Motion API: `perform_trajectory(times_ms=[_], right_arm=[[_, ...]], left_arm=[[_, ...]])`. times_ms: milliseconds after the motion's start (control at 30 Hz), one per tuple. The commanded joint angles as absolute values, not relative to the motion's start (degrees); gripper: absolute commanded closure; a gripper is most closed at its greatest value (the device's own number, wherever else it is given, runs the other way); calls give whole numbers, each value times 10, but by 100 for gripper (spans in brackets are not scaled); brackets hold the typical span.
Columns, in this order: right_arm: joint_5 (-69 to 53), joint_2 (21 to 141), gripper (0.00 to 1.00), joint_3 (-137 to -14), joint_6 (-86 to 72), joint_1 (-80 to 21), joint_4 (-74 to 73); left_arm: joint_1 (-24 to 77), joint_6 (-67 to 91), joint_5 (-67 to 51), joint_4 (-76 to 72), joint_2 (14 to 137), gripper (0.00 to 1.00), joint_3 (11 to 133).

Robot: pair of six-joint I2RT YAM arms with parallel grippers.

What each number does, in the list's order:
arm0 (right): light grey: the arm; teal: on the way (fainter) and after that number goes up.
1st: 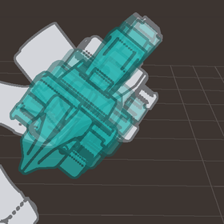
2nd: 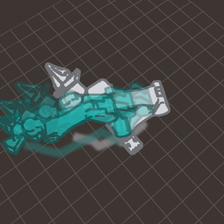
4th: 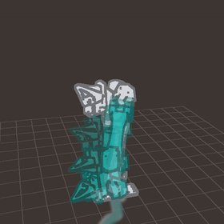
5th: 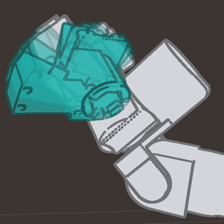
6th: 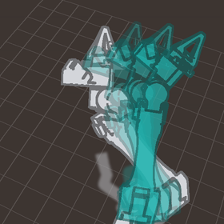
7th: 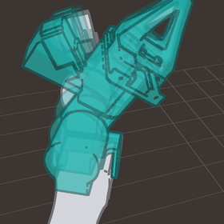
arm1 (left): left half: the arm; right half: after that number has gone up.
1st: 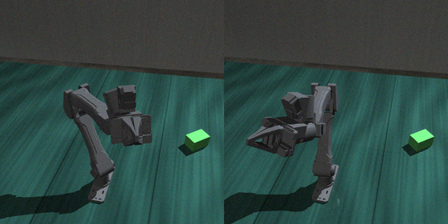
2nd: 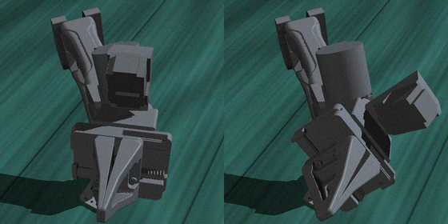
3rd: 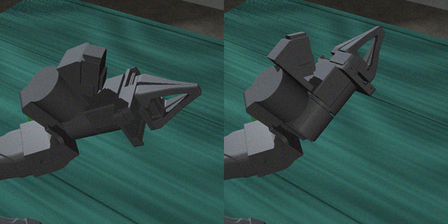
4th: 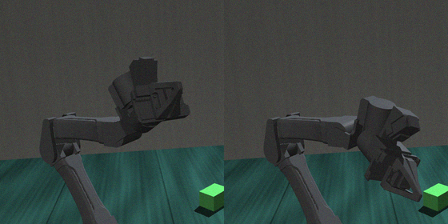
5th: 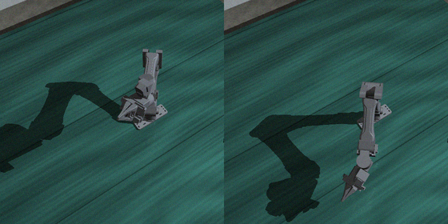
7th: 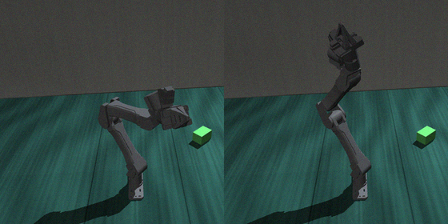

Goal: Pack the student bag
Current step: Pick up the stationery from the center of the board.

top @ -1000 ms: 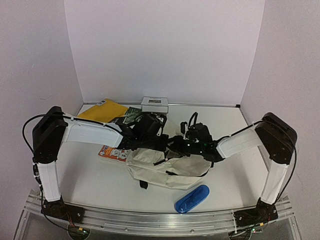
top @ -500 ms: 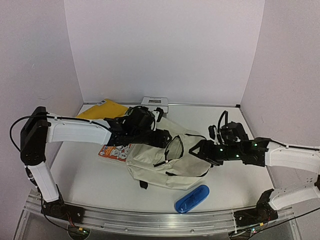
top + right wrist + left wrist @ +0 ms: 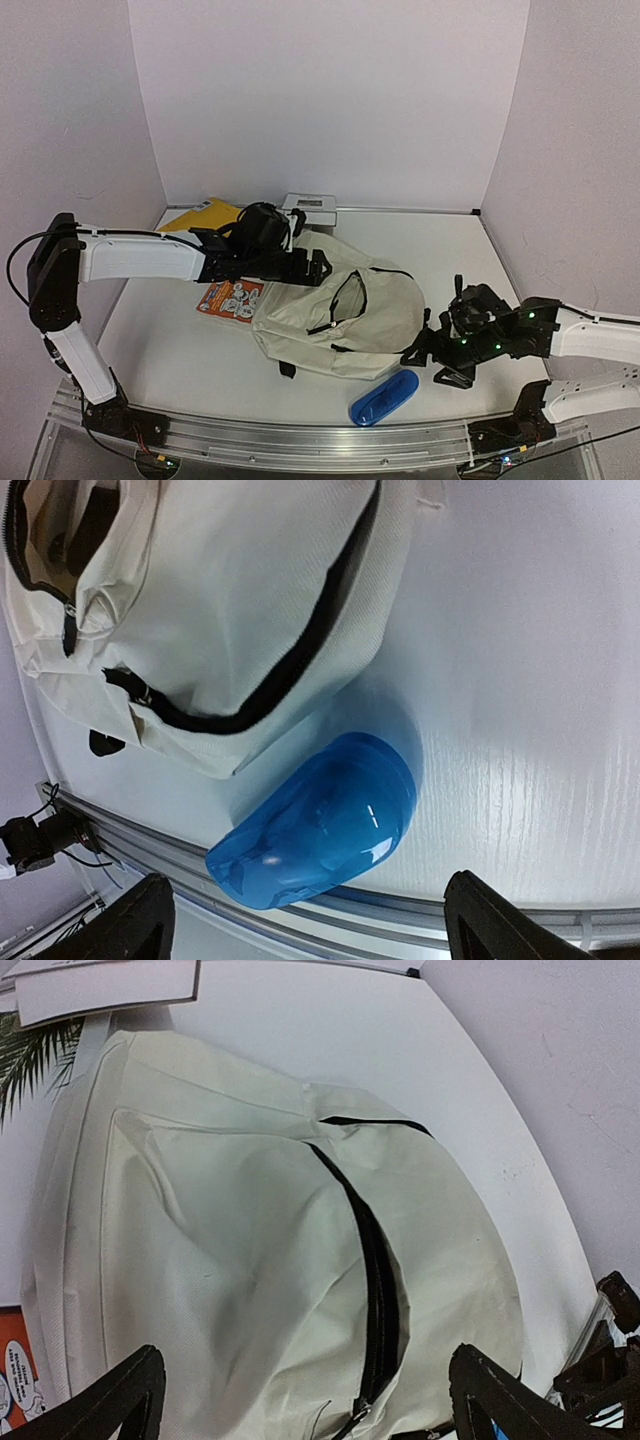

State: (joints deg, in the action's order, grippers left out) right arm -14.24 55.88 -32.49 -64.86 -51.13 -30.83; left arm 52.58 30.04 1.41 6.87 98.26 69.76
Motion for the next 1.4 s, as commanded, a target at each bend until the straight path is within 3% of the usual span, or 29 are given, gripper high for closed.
perform_trajectory(times_ms=[0, 233, 600, 1100, 1367], right_arm=[[-135, 566, 6, -322, -733, -533, -318], [-139, 619, 6, -311, -779, -560, -257], [-96, 770, 10, -392, -757, -591, -200], [18, 931, 13, -524, -697, -639, -309], [24, 935, 34, -539, -696, -649, -328]], left_arm=[[514, 321, 2, 71, 945, 1, 679], [509, 323, -22, 59, 941, 0, 665], [504, 320, -46, 40, 949, 0, 660], [502, 326, -40, 33, 938, 0, 643], [499, 319, -42, 35, 942, 0, 646]])
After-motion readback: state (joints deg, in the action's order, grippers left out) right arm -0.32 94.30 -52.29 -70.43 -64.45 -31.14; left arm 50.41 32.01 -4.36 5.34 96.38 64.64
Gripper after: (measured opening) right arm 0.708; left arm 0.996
